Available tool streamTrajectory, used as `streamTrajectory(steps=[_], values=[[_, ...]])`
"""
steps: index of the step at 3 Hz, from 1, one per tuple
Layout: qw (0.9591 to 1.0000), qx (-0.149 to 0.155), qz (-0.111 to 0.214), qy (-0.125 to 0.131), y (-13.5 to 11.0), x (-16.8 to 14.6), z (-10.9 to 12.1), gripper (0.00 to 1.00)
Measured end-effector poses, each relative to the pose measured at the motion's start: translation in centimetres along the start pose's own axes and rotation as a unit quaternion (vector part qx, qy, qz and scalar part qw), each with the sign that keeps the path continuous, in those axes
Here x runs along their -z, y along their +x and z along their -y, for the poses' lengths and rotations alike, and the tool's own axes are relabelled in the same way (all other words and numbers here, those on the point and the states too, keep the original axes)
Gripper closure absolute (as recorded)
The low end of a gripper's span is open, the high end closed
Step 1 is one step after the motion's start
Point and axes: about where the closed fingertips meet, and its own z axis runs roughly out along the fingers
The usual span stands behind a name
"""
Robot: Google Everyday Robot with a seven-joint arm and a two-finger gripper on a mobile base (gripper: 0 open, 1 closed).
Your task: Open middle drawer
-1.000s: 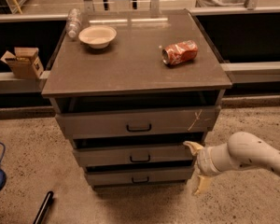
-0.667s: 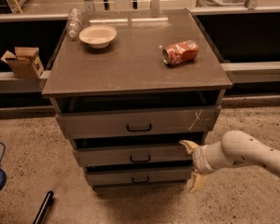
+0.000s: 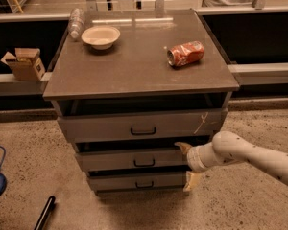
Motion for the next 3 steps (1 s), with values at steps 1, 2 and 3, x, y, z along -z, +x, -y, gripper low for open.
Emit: streamTrajectory(steps=[1, 2, 3], values=[[0.9999, 0.0, 0.012, -0.009, 0.8, -3.0, 0.9, 0.0], [0.9996, -0.006, 0.026, -0.008, 1.3, -4.6, 2.0, 0.08], [0.9994, -0.007, 0.032, -0.008, 1.2, -5.0, 2.1, 0.19]])
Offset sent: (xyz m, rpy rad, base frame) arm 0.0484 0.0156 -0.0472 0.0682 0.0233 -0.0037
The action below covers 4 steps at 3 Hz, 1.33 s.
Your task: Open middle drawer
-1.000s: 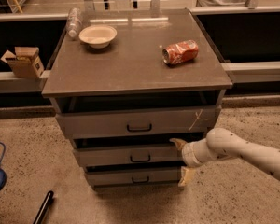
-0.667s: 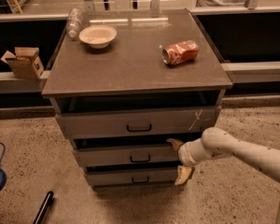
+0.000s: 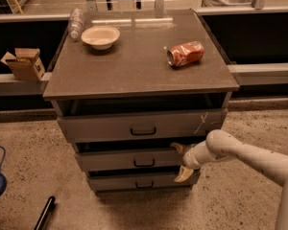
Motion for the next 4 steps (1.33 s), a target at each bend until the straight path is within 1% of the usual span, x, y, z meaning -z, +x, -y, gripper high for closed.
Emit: streamTrajectory(steps=[1, 2, 3, 4], values=[[0.9999, 0.009, 0.001, -0.009, -0.6, 0.8, -1.4, 0.13], [0.9996, 0.017, 0.009, -0.019, -1.5, 1.8, -3.0, 0.27], [0.9985, 0.029, 0.041, -0.02, -3.0, 2.6, -3.9, 0.15], [0.9981, 0.033, 0.048, -0.02, -3.3, 2.7, -4.1, 0.0]])
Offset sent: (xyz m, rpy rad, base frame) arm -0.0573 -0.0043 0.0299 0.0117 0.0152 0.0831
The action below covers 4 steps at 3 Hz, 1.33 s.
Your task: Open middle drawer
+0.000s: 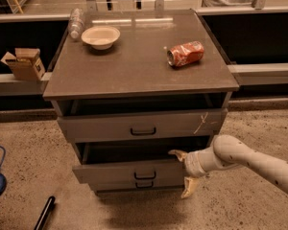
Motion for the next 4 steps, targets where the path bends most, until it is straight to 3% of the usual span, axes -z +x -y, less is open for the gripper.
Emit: streamTrajectory(steps=[1, 2, 3, 4], values=[[0.9999, -0.006, -0.002, -0.01, 0.5, -1.0, 0.6, 0.0], [0.9991, -0.014, -0.016, -0.036, 1.2, -3.5, 1.3, 0.17], [0.9984, -0.019, 0.0, -0.052, 0.8, -3.8, 0.8, 0.25], [0.9974, -0.006, 0.001, -0.072, -0.6, -2.5, -0.9, 0.27]])
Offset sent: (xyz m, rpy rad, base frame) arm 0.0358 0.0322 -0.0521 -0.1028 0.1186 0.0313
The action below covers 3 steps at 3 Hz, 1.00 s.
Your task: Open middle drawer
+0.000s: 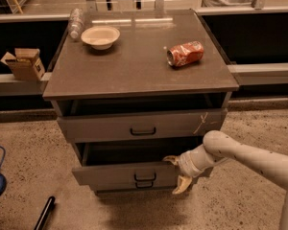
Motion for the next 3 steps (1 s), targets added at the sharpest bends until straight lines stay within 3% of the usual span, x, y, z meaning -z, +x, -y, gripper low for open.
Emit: streamTrajectory(steps=[1, 2, 3], values=[[0.9992, 0.014, -0.012, -0.036, -2.0, 1.4, -3.4, 0.31], [0.9986, 0.015, -0.017, -0.049, -2.6, 2.6, -5.1, 0.4], [0.9982, 0.011, -0.015, -0.057, -2.6, 2.7, -5.4, 0.4]])
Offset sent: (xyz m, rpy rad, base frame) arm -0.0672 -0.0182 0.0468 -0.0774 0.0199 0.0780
